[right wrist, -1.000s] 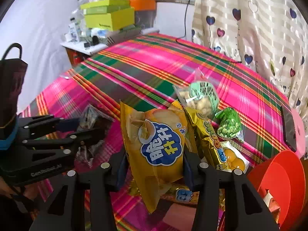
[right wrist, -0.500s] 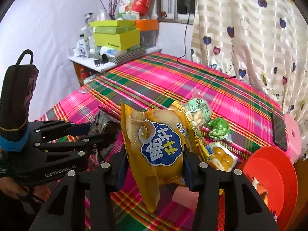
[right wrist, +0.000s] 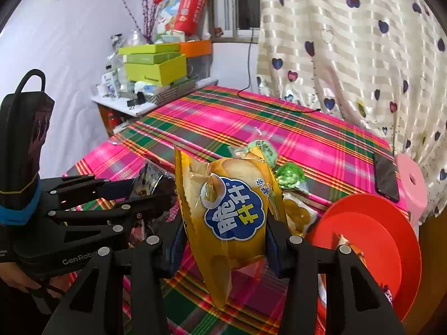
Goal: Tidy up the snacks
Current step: 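Carry both held packets over the red basket with both tools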
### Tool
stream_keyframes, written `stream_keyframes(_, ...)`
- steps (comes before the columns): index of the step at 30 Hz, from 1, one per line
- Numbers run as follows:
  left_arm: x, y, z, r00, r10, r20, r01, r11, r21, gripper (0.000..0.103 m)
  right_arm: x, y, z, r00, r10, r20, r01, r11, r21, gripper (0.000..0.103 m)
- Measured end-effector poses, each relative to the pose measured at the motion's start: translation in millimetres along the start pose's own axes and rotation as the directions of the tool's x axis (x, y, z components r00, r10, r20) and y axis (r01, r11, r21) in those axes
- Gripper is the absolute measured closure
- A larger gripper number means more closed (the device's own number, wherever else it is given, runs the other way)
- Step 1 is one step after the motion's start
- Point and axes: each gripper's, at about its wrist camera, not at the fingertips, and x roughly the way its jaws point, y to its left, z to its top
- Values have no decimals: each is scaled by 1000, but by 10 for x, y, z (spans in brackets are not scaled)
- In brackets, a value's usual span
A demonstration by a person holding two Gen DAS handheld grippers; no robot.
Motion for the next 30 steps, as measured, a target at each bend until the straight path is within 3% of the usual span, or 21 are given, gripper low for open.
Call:
stream_keyframes(17, 54, -388, 83, 999, -39, -6, 39, 997, 63, 65, -245, -312, -158, 999, -45, 20, 44, 997, 66, 57)
stream_keyframes(30, 302, -1011, 241, 990, -130, -46, 136, 975, 175, 65, -415, -826, -371, 991, -132, 7, 129, 978, 164, 57)
